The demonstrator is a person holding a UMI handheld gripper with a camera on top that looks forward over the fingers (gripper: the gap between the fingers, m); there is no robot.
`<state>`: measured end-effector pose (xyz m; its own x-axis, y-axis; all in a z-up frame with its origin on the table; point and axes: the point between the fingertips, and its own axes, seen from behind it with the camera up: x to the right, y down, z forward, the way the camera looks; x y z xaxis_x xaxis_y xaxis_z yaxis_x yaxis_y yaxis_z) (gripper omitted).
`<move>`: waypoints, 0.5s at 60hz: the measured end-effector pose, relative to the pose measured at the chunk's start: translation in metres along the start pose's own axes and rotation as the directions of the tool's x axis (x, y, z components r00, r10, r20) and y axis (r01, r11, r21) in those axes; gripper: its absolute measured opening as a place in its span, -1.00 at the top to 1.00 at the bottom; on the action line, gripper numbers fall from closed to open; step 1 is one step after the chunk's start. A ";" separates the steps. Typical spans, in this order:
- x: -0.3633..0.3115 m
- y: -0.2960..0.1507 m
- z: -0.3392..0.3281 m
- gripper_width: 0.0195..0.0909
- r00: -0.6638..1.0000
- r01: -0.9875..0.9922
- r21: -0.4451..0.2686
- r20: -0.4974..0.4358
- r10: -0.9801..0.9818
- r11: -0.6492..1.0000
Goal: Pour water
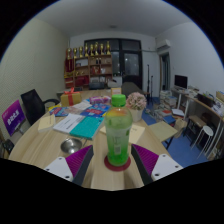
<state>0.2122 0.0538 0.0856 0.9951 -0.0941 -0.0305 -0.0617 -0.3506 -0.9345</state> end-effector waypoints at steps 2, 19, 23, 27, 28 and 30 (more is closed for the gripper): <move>-0.005 0.005 -0.016 -0.80 1.000 -0.008 -0.025 -0.002 0.008 1.000; -0.070 0.009 -0.144 -0.79 1.000 -0.006 -0.118 0.029 0.010 0.993; -0.089 0.009 -0.171 -0.78 0.999 -0.026 -0.138 0.028 0.030 0.990; -0.113 0.009 -0.200 -0.78 0.998 -0.049 -0.142 0.030 0.054 0.989; -0.118 0.009 -0.207 -0.78 0.998 -0.052 -0.142 0.028 0.056 0.988; -0.127 0.008 -0.222 -0.79 0.998 -0.053 -0.142 0.019 0.056 0.988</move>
<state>0.0678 -0.1433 0.1608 0.9913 -0.0961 -0.0896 -0.1248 -0.4742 -0.8715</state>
